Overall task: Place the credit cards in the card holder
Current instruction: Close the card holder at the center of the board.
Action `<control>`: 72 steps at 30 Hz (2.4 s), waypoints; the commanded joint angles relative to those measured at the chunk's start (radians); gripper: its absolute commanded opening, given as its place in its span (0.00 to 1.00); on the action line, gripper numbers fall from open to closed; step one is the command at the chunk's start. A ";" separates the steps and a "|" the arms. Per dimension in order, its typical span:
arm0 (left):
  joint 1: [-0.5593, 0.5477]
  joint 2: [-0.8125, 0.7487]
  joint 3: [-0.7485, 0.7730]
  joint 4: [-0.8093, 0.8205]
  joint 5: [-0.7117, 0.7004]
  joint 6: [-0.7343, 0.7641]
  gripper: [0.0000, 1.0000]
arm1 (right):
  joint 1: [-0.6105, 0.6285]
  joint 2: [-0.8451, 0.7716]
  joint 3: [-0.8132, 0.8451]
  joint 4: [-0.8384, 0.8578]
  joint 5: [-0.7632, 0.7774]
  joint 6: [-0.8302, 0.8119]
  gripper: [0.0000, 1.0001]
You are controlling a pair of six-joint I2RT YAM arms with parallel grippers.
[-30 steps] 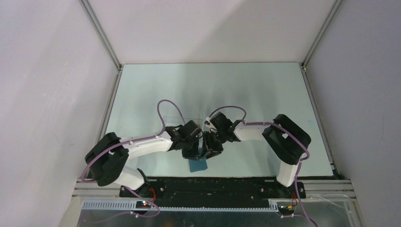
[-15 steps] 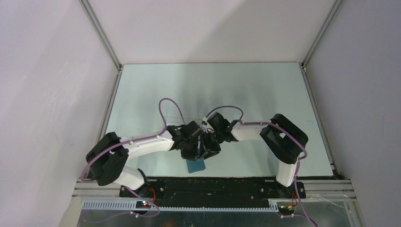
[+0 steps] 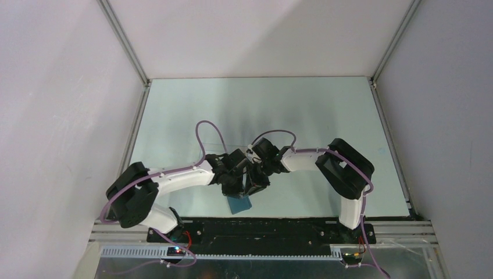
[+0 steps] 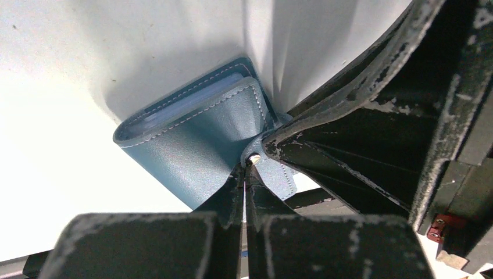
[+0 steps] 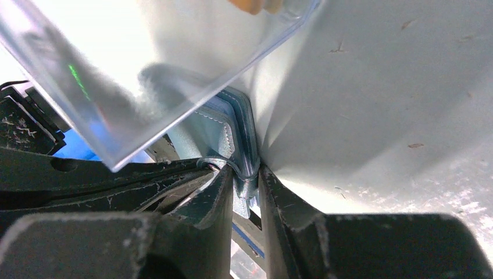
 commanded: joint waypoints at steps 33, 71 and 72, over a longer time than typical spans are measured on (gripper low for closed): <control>0.223 -0.489 -0.476 0.284 0.241 -0.164 0.50 | 0.007 -0.046 -0.084 0.008 0.114 0.012 0.54; 0.129 0.038 -0.009 0.595 0.284 -0.080 0.42 | -0.627 -0.455 -0.358 -0.178 -0.102 -0.147 0.54; 0.129 0.028 -0.008 0.604 0.298 -0.078 0.41 | -0.626 -0.458 -0.355 -0.189 -0.101 -0.151 0.53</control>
